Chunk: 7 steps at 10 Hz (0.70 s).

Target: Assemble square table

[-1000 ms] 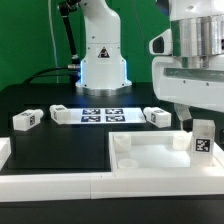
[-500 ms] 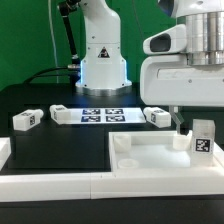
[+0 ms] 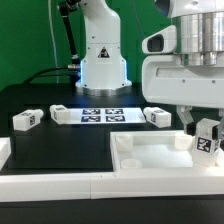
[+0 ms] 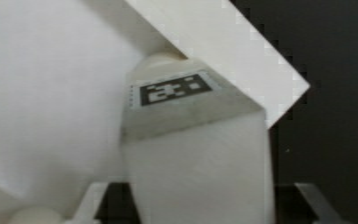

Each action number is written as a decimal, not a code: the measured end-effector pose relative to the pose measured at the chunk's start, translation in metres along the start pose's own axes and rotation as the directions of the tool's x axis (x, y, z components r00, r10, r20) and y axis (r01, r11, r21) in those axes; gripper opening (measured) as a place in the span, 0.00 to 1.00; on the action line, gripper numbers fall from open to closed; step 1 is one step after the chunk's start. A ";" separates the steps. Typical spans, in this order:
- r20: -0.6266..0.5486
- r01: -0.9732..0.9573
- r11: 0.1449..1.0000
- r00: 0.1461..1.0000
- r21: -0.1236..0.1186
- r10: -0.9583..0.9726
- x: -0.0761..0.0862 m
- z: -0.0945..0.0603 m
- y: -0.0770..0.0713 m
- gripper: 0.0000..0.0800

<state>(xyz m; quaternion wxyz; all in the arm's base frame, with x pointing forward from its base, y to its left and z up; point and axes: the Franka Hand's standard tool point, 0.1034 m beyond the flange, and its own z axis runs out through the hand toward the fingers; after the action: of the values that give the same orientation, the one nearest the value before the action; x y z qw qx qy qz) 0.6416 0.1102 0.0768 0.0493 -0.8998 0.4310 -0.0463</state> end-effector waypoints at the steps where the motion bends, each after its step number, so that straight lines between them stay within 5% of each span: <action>1: 0.009 -0.087 0.996 0.996 -0.008 0.087 0.005 0.000 0.004 0.38; 4: 0.053 -0.437 0.899 0.897 -0.035 0.438 0.004 0.001 0.011 0.38; 7: 0.108 -0.803 0.589 0.580 -0.092 0.807 -0.001 0.004 0.014 0.38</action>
Offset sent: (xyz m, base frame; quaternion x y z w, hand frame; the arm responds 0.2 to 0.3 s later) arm 0.0010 -0.0023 -0.0086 -0.0116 -0.0451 0.3166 0.9474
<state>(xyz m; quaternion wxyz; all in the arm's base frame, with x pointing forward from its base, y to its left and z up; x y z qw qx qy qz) 0.6310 0.1022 0.0708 0.0794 -0.6086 0.7879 0.0507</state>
